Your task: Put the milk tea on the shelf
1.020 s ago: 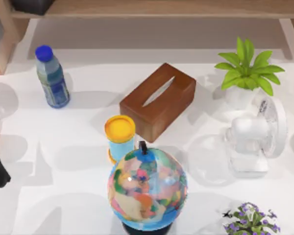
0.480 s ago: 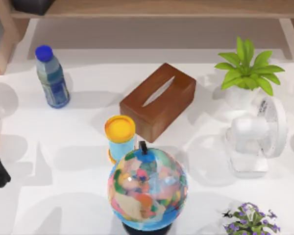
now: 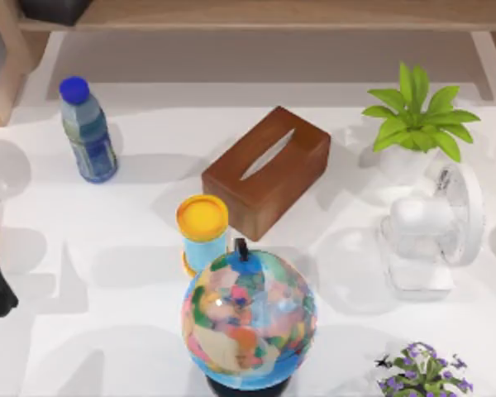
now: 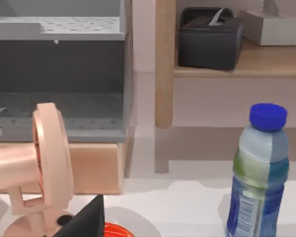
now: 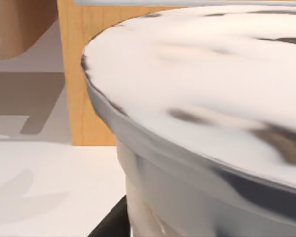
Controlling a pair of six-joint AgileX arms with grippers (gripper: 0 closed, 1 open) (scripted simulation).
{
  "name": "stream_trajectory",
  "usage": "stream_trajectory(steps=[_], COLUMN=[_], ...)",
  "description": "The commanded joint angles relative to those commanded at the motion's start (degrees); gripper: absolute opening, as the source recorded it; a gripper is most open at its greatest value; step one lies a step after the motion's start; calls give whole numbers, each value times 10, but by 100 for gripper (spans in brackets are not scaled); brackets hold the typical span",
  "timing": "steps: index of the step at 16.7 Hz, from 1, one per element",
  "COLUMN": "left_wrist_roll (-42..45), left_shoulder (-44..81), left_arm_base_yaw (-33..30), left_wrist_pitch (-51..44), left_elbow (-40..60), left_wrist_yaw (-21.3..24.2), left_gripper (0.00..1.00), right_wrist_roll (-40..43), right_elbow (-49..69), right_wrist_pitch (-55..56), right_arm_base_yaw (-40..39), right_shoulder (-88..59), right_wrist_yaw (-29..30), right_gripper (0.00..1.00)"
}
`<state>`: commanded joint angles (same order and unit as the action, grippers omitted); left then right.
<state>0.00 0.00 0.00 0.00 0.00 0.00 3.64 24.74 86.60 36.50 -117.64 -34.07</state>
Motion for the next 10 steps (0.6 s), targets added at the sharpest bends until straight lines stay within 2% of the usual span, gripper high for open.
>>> stream_trajectory(steps=[2,3,10], left_wrist_roll=[0,0,0], left_shoulder=[0,0,0], left_arm_base_yaw=[0,0,0], left_wrist_pitch=[0,0,0], left_elbow=[0,0,0], left_wrist_yaw=[0,0,0], left_gripper=[100,100,100], right_wrist_roll=[0,0,0], right_elbow=[0,0,0], right_wrist_pitch=[0,0,0], right_arm_base_yaw=[0,0,0], right_shoulder=[0,0,0], right_wrist_yaw=[0,0,0], right_gripper=[2,0,0])
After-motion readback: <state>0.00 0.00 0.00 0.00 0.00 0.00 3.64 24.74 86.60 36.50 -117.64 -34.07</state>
